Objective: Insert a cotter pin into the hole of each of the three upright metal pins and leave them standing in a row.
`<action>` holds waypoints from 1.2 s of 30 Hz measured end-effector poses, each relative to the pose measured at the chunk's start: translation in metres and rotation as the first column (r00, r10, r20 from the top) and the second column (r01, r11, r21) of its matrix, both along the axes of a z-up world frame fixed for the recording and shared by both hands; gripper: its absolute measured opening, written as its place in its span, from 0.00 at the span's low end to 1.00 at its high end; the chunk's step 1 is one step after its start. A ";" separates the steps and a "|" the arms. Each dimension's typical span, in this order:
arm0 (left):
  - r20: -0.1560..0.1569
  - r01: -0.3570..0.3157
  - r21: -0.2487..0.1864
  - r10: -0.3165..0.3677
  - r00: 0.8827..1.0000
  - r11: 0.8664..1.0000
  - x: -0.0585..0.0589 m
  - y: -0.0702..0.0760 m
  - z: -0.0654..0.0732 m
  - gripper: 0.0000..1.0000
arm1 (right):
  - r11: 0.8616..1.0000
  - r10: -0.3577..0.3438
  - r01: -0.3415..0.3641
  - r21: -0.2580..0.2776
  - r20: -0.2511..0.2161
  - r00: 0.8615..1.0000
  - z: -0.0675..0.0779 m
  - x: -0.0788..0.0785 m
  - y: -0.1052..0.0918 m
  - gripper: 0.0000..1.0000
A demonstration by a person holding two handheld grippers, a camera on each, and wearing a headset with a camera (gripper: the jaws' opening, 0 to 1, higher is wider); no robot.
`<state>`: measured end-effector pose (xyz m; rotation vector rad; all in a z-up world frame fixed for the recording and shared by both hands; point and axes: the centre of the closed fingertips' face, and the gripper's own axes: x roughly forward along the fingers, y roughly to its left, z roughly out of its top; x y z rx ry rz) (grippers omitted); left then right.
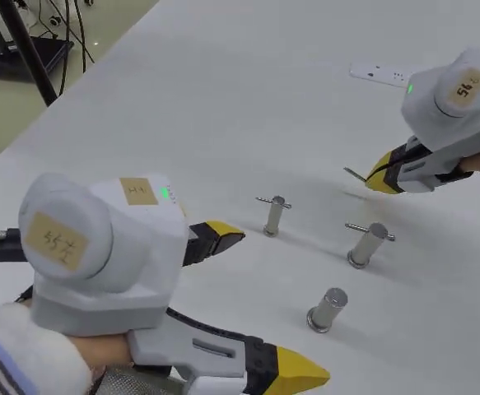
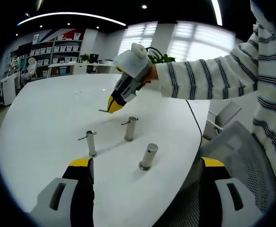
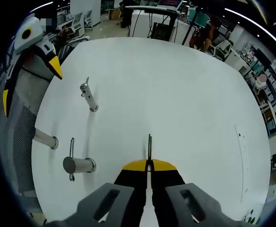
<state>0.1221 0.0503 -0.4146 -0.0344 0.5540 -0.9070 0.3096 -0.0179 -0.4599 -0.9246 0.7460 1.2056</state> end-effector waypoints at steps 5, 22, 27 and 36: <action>0.008 -0.001 -0.002 0.001 1.000 1.000 0.003 0.001 0.005 0.90 | 0.999 0.002 -0.004 0.048 0.056 0.998 0.021 -0.005 -0.001 0.00; -0.007 -0.007 -0.071 0.006 1.000 0.997 0.019 -0.006 0.023 0.75 | 0.978 0.094 -0.140 0.155 0.273 0.957 0.088 -0.039 0.013 0.00; -0.011 -0.006 -0.089 0.005 1.000 0.996 0.027 -0.009 0.031 0.70 | 0.971 0.106 -0.165 0.172 0.308 0.946 0.099 -0.048 0.016 0.00; -0.019 -0.023 -0.147 0.021 1.000 0.989 0.045 -0.013 0.048 0.60 | 0.964 0.132 -0.206 0.169 0.365 0.922 0.111 -0.069 0.016 0.00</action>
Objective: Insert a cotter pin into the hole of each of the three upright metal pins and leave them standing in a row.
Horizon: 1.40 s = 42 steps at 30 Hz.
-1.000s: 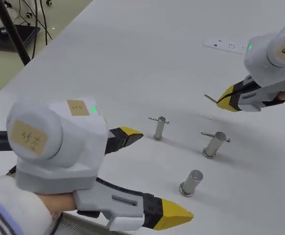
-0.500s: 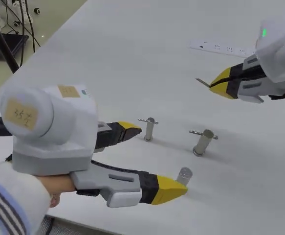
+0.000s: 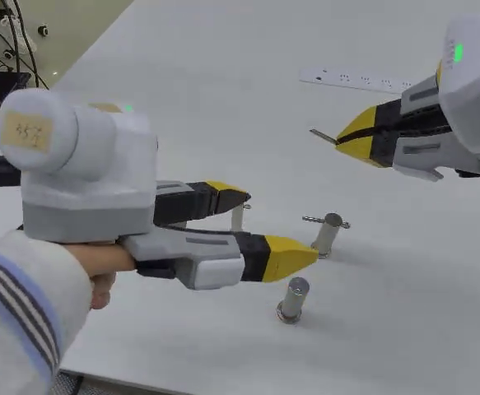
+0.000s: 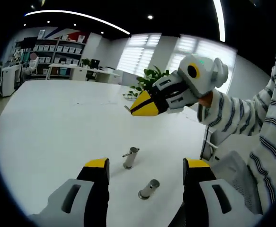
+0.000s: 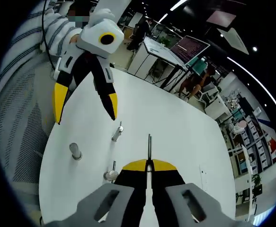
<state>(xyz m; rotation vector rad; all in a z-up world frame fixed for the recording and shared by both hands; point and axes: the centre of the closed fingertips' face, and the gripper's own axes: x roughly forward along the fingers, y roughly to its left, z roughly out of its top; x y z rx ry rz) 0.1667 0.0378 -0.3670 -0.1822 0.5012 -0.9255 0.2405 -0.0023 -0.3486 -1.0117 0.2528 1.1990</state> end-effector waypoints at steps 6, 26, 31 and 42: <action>-0.016 0.020 0.006 -0.020 1.000 1.000 0.008 -0.007 0.003 0.55 | 1.000 0.016 -0.017 0.007 0.013 1.000 0.002 -0.017 0.001 0.00; -0.045 0.044 -0.086 -0.048 0.998 0.995 0.022 -0.029 0.021 0.20 | 0.998 0.059 -0.059 0.016 0.007 0.998 -0.006 -0.048 0.007 0.00; -0.047 0.036 -0.091 -0.040 0.998 0.995 0.025 -0.029 0.021 0.11 | 0.997 0.070 -0.070 0.014 0.006 0.998 -0.007 -0.051 0.007 0.00; -0.046 0.043 -0.087 -0.047 0.998 0.995 0.024 -0.028 0.020 0.02 | 0.997 0.083 -0.083 0.011 0.012 0.997 -0.006 -0.056 0.010 0.00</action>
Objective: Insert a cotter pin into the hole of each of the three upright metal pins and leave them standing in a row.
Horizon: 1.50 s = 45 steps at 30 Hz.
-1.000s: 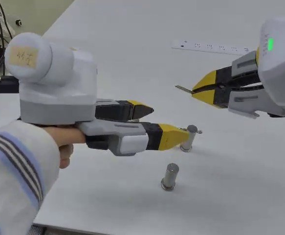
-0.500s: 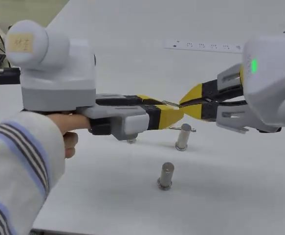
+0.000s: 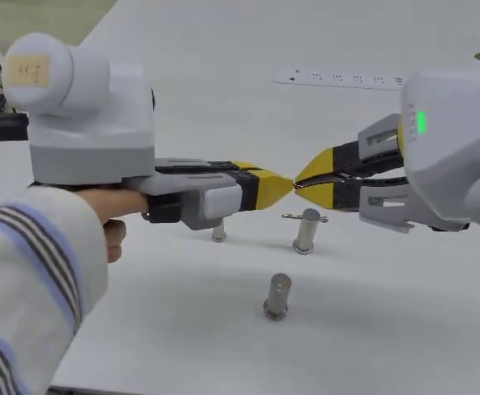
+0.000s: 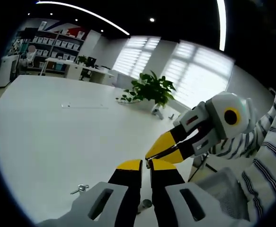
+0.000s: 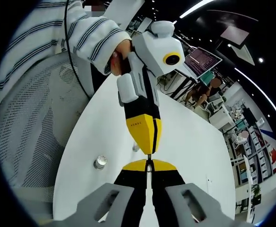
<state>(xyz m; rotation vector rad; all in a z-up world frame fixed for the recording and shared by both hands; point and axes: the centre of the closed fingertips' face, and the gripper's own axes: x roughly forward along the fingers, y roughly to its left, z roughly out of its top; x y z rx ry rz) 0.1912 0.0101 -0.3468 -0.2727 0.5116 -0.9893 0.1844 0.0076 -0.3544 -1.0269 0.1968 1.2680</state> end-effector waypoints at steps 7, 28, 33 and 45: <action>-0.011 0.009 0.004 -0.009 1.000 1.000 -0.003 0.001 -0.003 0.02 | 1.000 0.011 -0.011 0.000 0.004 1.000 0.000 -0.004 0.003 0.00; -0.037 0.029 0.016 -0.028 0.999 0.999 -0.012 0.001 -0.005 0.00 | 1.000 0.026 -0.026 -0.002 0.007 1.000 -0.002 -0.012 0.006 0.00; -0.037 0.036 0.031 -0.034 0.999 0.999 -0.015 0.000 -0.007 0.00 | 1.000 0.027 -0.027 0.003 -0.003 1.000 -0.004 -0.015 0.006 0.00; -0.023 0.077 0.061 -0.076 0.997 0.995 -0.024 -0.004 -0.010 0.00 | 0.999 0.006 -0.003 0.040 -0.073 0.997 -0.008 -0.018 0.002 0.00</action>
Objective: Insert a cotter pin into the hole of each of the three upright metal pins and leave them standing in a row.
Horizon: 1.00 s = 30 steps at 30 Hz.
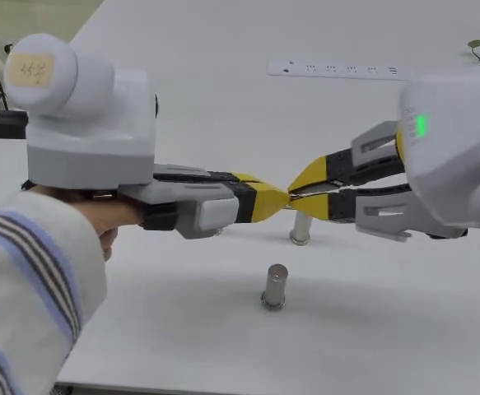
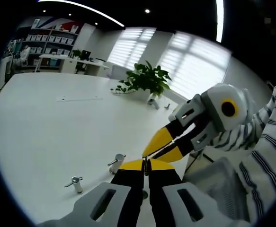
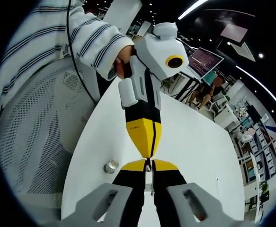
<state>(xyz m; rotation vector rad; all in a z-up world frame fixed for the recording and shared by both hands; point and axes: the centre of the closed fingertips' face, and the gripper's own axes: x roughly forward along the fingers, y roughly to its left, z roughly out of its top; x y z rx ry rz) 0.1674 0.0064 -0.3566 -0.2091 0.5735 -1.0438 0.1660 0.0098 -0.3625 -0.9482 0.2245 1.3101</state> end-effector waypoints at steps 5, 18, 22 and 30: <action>0.031 0.017 0.024 -0.017 0.999 1.000 -0.002 0.001 -0.001 0.00 | 1.000 -0.025 0.025 0.013 -0.037 0.999 -0.002 0.001 -0.004 0.05; 0.242 0.136 0.138 -0.167 0.956 0.981 -0.011 -0.002 0.004 0.00 | 0.993 -0.066 0.084 0.085 -0.191 0.979 -0.006 -0.002 -0.005 0.08; 0.283 0.171 0.162 -0.212 0.935 0.972 -0.015 -0.005 0.006 0.00 | 0.993 -0.066 0.086 0.085 -0.217 0.974 -0.010 -0.003 -0.006 0.06; 0.303 0.213 0.235 -0.280 0.911 0.948 -0.018 -0.006 0.000 0.00 | 0.992 -0.062 0.086 0.087 -0.253 0.965 -0.013 -0.010 -0.007 0.03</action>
